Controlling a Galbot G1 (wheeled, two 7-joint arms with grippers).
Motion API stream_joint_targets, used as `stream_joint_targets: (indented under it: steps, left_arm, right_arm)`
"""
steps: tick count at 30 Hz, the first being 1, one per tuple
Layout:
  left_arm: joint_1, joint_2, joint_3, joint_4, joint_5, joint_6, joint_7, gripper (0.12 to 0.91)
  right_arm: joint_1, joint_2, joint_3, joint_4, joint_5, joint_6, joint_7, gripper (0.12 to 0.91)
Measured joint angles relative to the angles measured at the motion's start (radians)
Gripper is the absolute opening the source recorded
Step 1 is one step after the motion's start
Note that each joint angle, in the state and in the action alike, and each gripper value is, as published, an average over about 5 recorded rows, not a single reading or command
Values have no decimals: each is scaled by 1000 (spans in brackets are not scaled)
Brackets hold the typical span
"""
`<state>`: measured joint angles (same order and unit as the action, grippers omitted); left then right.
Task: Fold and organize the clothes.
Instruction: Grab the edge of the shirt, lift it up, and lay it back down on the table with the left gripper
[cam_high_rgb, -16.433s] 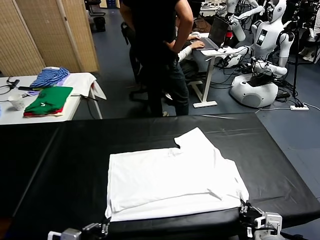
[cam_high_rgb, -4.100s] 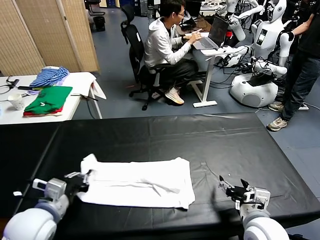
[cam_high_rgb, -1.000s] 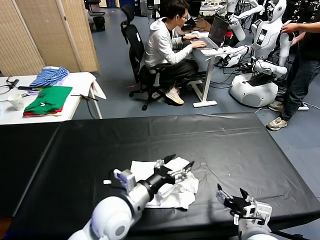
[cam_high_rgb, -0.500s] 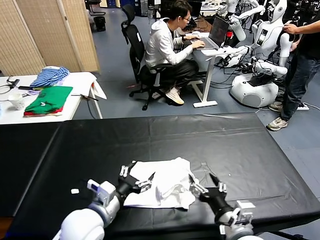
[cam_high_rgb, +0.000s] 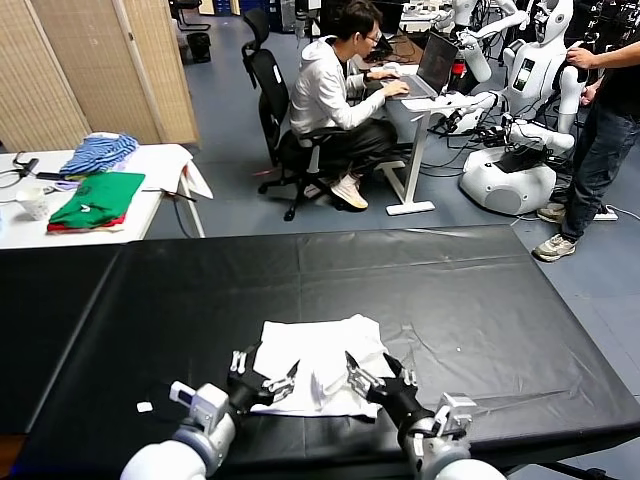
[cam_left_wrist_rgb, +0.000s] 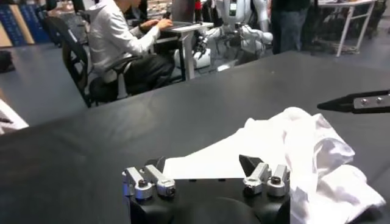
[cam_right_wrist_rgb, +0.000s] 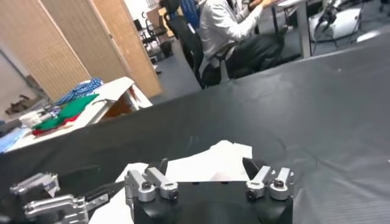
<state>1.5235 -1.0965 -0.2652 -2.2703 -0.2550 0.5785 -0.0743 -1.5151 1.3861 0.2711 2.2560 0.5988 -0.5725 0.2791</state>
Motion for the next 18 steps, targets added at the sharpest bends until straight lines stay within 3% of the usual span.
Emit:
stream_joint_targets:
  steps: [4,10,18]
  left_arm:
    - [3,-2,-2,-1,1,-2,-1,907]
    - [5,-9,-2,-3,1,-6,-1,907]
    - [19,-13,-6,-7,5,-13,-2,907]
  right_arm:
    - [18,0,1,-21,5,-3,8,397]
    - [45,-3,7,-41,7,-7,13,171]
    - [101,-6,29,-87,11,17,6,139]
